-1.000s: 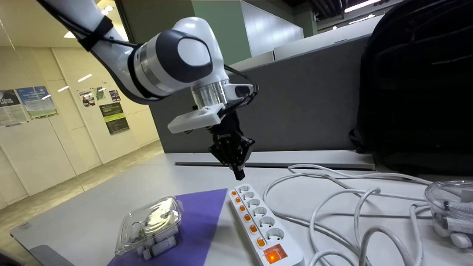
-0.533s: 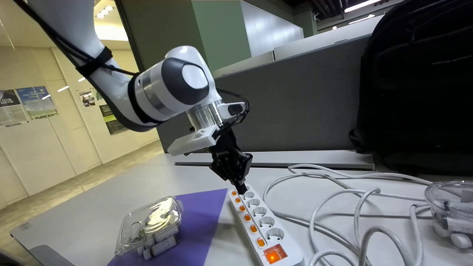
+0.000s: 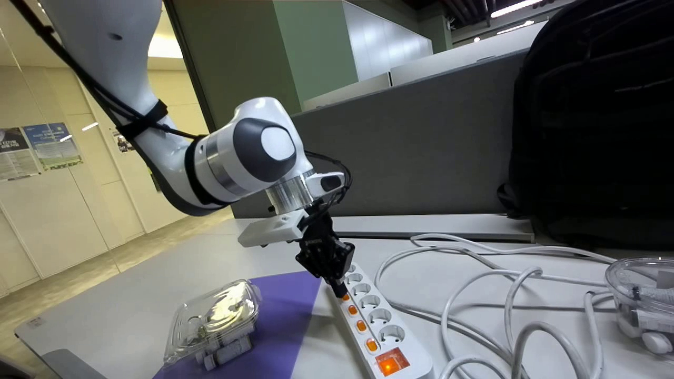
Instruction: Turn on the switch on the third from the top
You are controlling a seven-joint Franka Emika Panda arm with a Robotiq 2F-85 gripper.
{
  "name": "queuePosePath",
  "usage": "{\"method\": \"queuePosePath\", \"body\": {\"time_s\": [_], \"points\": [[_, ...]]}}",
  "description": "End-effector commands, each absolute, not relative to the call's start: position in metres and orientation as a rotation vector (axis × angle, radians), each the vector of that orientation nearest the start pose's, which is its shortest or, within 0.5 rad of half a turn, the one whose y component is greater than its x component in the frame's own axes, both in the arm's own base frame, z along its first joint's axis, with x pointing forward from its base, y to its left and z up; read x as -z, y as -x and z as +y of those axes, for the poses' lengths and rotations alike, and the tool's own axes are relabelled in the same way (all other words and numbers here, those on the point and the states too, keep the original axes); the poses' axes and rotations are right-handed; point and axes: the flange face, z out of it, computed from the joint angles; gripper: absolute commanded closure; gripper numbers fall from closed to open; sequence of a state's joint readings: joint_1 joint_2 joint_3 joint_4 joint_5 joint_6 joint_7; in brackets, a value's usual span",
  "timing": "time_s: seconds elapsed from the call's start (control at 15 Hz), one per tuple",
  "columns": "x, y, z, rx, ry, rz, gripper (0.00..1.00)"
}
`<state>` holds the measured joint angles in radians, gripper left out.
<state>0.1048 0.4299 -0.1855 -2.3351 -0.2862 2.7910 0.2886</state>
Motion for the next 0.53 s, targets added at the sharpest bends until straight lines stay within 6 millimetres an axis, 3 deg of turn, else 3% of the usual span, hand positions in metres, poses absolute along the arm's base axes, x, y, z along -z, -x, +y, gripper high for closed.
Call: {"method": "queuePosePath", "body": {"time_s": [0.0, 0.47], "points": [[-0.1478, -0.5154, -0.0329, 0.087, 3.293, 0.205, 1.0], [-0.1486, -0.5185, -0.0374, 0.104, 3.247, 0.286, 1.0]]}}
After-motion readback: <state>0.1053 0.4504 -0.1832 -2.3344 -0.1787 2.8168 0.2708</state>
